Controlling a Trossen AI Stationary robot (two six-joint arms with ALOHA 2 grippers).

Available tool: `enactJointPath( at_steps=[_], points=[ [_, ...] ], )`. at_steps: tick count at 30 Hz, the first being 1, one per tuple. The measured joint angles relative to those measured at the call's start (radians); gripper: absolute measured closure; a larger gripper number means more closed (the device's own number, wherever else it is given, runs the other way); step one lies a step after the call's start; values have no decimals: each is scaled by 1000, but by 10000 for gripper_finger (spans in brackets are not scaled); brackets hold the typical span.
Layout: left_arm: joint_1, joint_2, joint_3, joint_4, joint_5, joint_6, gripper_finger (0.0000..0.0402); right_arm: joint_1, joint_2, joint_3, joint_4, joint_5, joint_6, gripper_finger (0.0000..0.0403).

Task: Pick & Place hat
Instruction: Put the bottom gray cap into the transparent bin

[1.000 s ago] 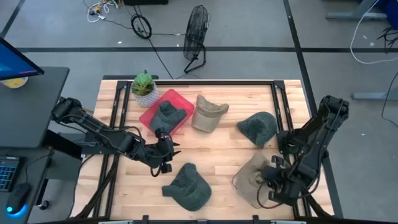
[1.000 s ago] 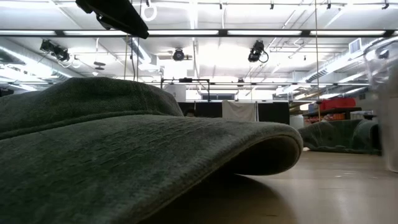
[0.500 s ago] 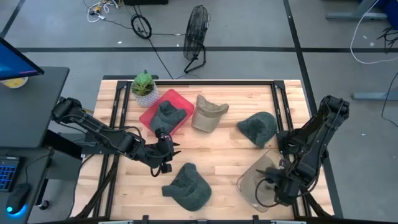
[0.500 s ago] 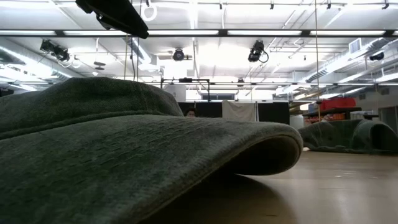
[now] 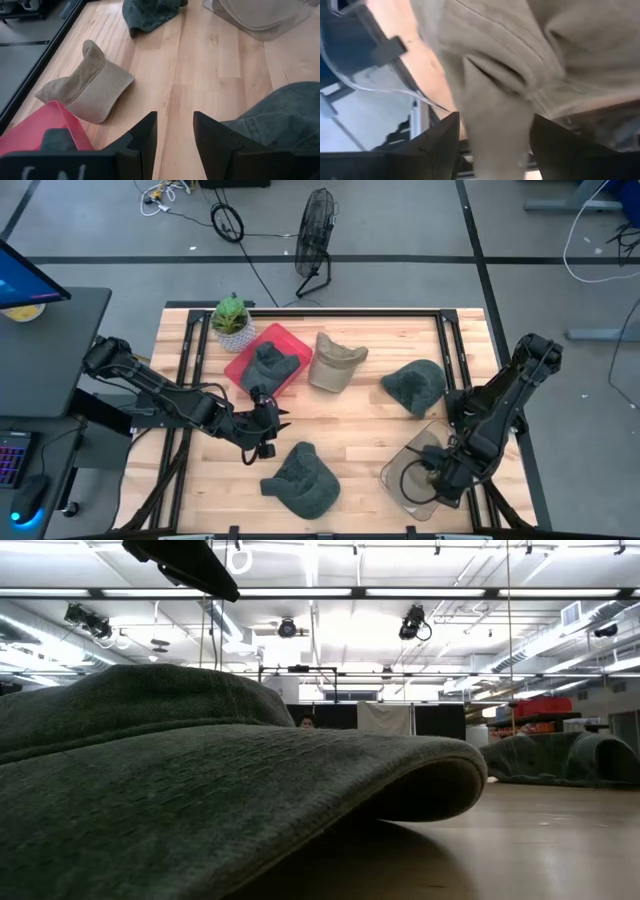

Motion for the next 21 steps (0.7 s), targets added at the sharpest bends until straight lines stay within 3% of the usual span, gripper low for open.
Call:
enactJointPath(
  at_steps=[12, 17, 21],
  points=[
    [10, 0, 0, 0, 0, 0, 271, -132, 0, 1, 13, -153, -7, 225],
    [29, 0, 0, 0, 0, 0, 271, -167, 0, 1, 14, -134, -99, 268],
    [46, 0, 0, 1, 0, 0, 271, -174, 0, 1, 47, -14, -184, 313]
  ],
)
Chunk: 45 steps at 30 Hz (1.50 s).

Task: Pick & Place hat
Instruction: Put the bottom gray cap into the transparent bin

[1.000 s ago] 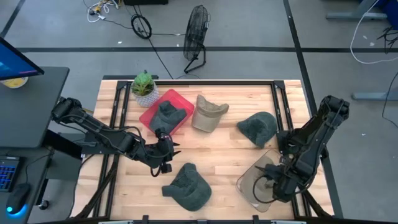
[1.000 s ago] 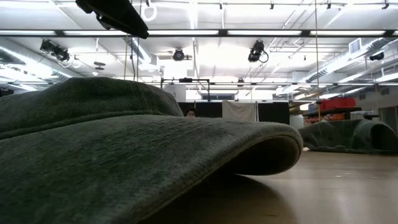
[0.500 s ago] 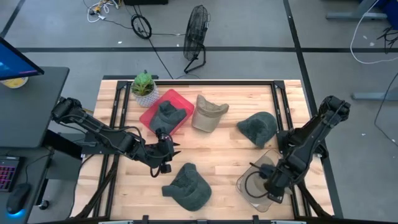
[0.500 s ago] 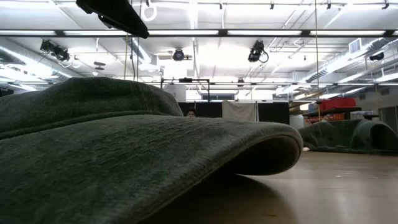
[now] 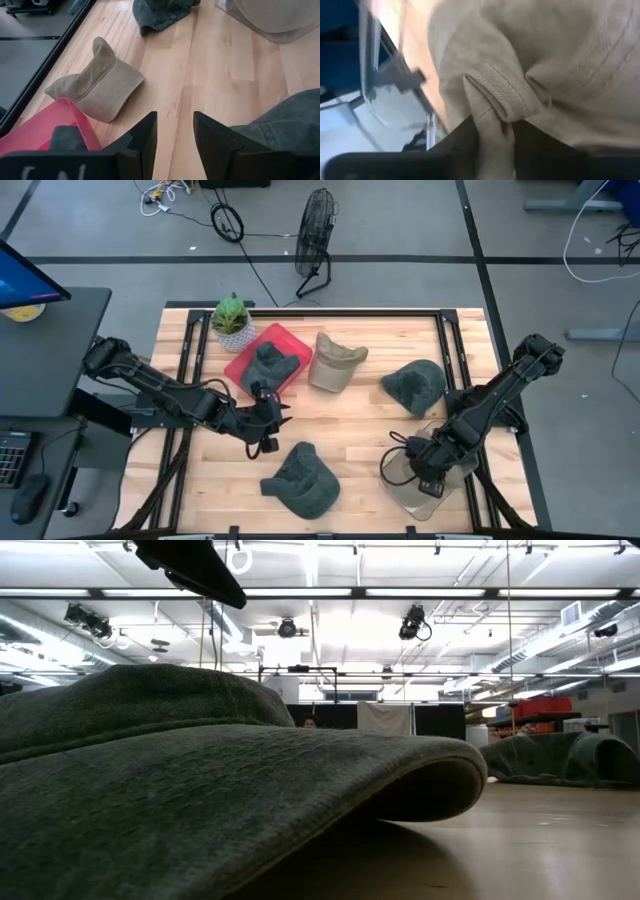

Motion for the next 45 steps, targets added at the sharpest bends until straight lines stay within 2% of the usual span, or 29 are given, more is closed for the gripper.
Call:
enactJointPath(
  at_steps=[3, 7, 15, 20, 25, 28, 37, 42, 45],
  points=[
    [10, 0, 0, 0, 0, -4, 271, 1, 0, 0, 11, 67, -48, 351],
    [11, 0, 0, 0, 0, -3, 271, 0, 11, -26, 24, 86, -56, 391],
    [11, 0, 0, -1, 0, -10, 271, 2, 58, -123, 147, 71, -68, 370],
    [11, 0, 0, -2, 0, -10, 271, 1, 59, -123, 151, 66, -70, 381],
    [11, 0, 0, -1, 0, -10, 271, -26, 60, -74, 100, -99, -44, 384],
    [11, 0, 0, -1, 0, -10, 271, -39, 56, -2, 57, -110, -38, 373],
    [11, 0, 0, -1, 0, -11, 271, -49, 52, 217, -32, 28, -82, 365],
    [10, 0, 0, 0, 0, -11, 271, -48, 51, 246, 33, 92, -120, 367],
    [10, 0, 0, 0, 0, -11, 271, -49, 53, 242, 94, 202, -158, 367]
  ],
)
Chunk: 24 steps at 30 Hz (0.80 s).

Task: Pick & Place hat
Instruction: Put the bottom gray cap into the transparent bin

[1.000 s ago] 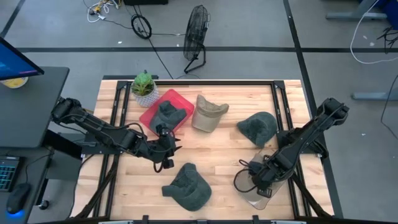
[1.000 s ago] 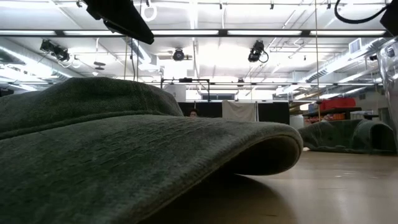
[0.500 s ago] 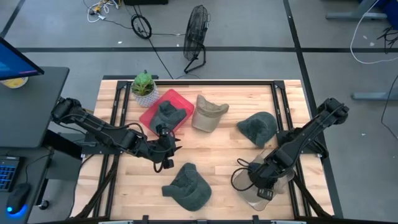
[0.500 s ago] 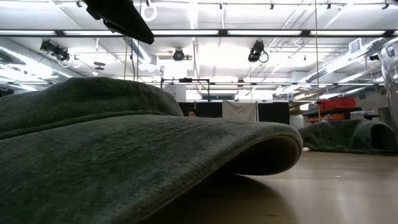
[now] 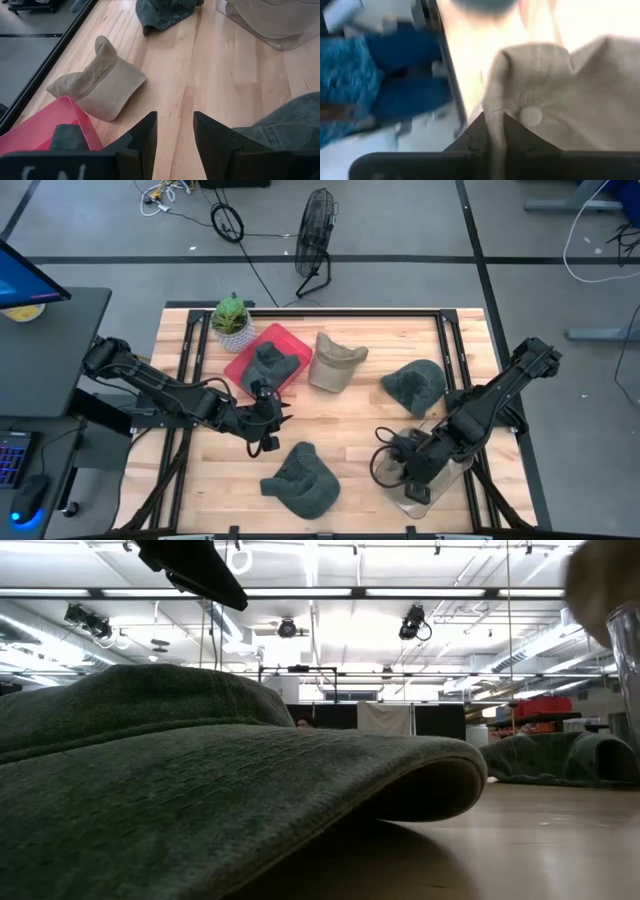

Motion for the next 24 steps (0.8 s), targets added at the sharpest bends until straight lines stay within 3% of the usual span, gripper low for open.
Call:
enactJointPath(
  at_steps=[5, 8, 19, 24],
  points=[
    [0, 0, 0, 0, 0, 0, 271, -24, 3, -40, 109, 298, -198, 367],
    [0, 0, 0, 0, 0, 0, 271, -53, 4, -72, 153, 405, -270, 365],
    [1, 0, 0, 2, 0, 6, 271, -230, 65, -190, 483, 368, -583, 290],
    [10, 0, 0, 21, 2, 64, 271, -303, 89, -191, 495, 371, -735, 241]
  ],
)
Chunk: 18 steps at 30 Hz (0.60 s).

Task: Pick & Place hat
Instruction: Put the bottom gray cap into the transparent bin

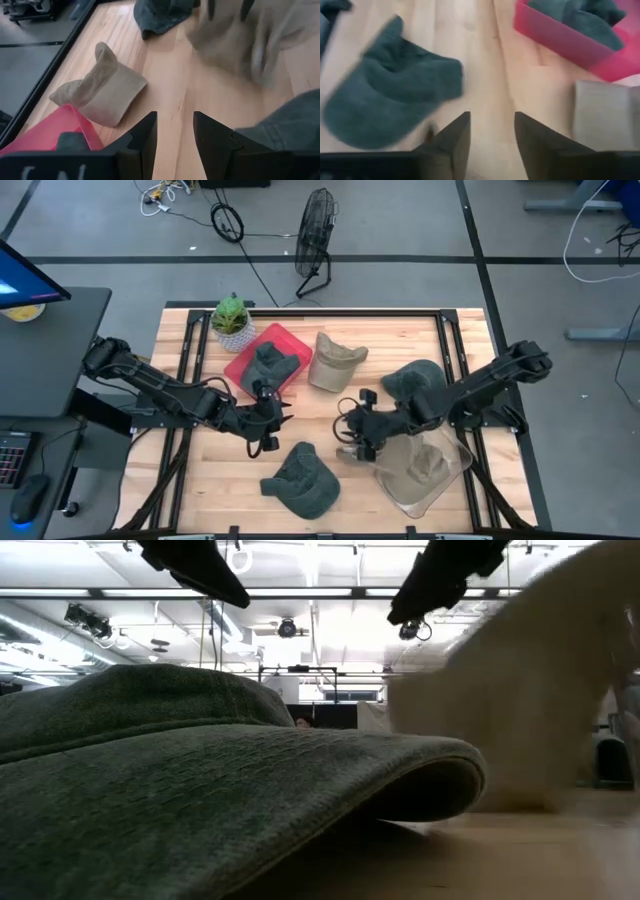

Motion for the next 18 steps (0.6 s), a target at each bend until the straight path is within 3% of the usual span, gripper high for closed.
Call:
enactJointPath(
  at_steps=[7, 13, 18],
  points=[
    [91, 0, 0, 20, 59, 31, 271, -97, 0, 0, -35, -18, -32, 200],
    [139, 0, 0, 6, 103, -15, 271, -92, 0, 0, -62, -277, 28, 200],
    [141, 0, 0, 5, 104, -15, 271, -36, -7, 0, -103, -315, 48, 201]
  ],
)
